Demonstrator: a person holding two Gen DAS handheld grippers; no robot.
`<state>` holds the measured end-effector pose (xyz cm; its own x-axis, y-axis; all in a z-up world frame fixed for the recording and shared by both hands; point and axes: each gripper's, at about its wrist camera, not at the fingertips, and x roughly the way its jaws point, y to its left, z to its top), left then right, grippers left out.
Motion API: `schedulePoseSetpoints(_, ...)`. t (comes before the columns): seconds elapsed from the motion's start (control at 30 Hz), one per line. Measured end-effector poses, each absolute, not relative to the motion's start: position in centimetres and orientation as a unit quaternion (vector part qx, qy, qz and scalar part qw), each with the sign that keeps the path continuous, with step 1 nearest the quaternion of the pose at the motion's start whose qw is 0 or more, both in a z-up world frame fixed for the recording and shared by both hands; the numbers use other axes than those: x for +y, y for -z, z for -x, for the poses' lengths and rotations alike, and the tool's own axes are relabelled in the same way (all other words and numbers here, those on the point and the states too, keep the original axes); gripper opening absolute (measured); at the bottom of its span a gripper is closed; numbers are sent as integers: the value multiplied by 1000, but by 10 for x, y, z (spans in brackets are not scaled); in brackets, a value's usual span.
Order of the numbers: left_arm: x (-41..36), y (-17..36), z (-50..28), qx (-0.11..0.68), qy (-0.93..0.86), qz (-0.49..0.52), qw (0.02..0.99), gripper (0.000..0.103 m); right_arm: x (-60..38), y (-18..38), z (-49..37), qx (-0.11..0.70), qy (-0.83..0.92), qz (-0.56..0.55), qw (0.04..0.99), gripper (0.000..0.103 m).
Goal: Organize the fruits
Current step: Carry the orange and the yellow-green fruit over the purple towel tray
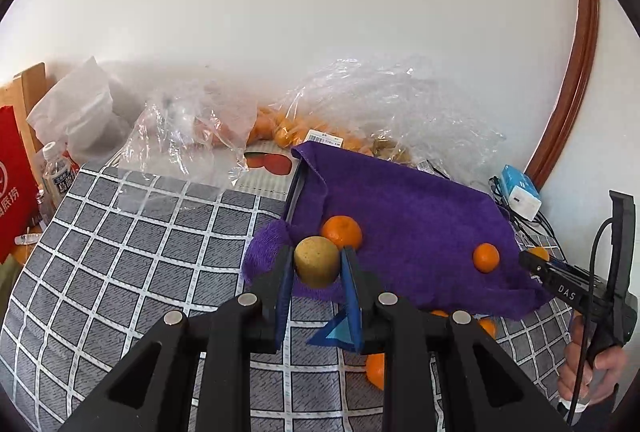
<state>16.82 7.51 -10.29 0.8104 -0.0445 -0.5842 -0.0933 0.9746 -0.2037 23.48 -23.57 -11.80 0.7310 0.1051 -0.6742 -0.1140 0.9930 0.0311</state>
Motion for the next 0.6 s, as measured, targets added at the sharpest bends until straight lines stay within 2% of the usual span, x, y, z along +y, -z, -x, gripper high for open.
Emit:
schedulePoseSetpoints(0.2, 54, 106, -198, 326, -2, 97, 940, 23, -237, 142, -251, 388, -67, -3, 919, 35)
schedulePoseSetpoints(0.6, 20, 144, -253, 388, 16, 81, 918, 23, -234, 150, -257, 405, -64, 13, 912, 35)
